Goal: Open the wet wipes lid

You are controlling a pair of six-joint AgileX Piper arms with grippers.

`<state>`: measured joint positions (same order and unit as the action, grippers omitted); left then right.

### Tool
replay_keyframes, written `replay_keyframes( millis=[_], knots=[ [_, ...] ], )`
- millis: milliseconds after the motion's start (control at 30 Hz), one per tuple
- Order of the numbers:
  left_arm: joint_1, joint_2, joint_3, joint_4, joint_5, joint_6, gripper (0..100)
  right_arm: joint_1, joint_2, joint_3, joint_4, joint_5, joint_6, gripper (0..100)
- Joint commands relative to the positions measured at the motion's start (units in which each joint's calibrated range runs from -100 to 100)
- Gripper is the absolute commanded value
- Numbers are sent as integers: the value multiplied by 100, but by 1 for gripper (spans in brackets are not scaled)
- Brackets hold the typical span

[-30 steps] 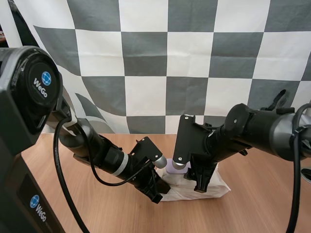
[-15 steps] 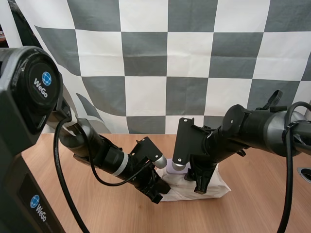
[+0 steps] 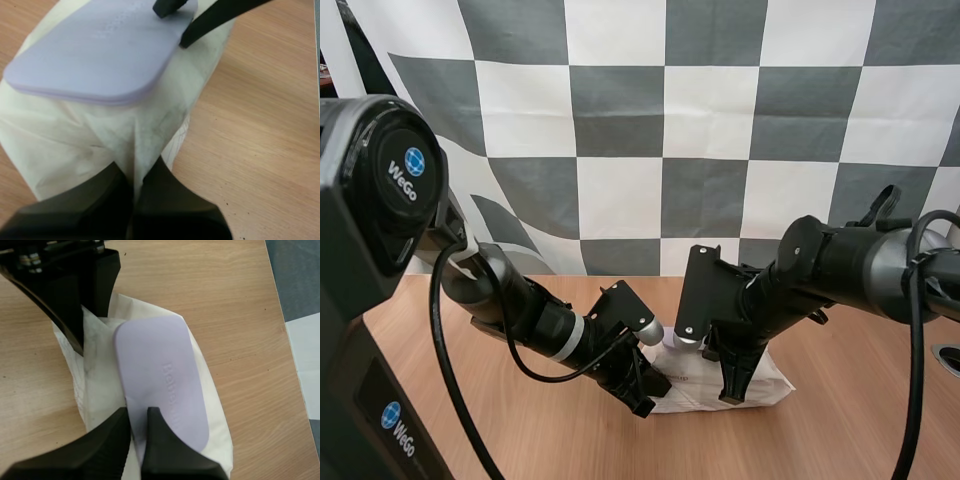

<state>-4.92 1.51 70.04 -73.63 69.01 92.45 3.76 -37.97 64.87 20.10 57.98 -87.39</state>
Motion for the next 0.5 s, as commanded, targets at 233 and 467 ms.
replay_keyframes(
  millis=[233,467],
  knots=[
    [-2,4,-1,11,-154,85,0,5,-5,-215,11,-110,17,0],
    [-2,4,-1,24,-193,85,0,5,-5,-290,11,-196,17,0]
  ],
)
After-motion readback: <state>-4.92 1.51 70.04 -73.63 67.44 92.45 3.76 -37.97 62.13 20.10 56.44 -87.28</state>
